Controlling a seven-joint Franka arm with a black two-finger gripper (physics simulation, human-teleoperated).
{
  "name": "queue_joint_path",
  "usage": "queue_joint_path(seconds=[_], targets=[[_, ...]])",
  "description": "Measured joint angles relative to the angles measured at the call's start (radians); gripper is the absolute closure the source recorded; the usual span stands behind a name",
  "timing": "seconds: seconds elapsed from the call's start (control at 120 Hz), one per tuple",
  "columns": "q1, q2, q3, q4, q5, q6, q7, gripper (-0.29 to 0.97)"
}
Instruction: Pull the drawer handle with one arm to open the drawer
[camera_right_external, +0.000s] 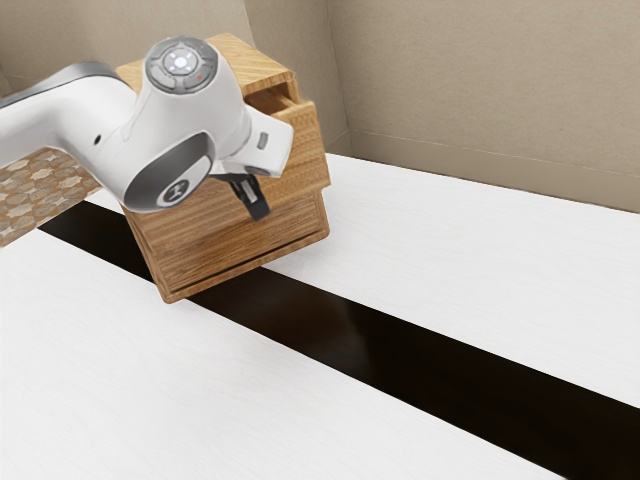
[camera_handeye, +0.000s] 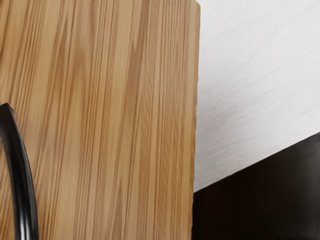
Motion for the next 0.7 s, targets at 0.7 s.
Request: queue_joint_path(seconds=[0.7], targets=[[-0.042, -0.179, -0.178, -0.174, 0.198, -0.128, -0.188, 0.15]])
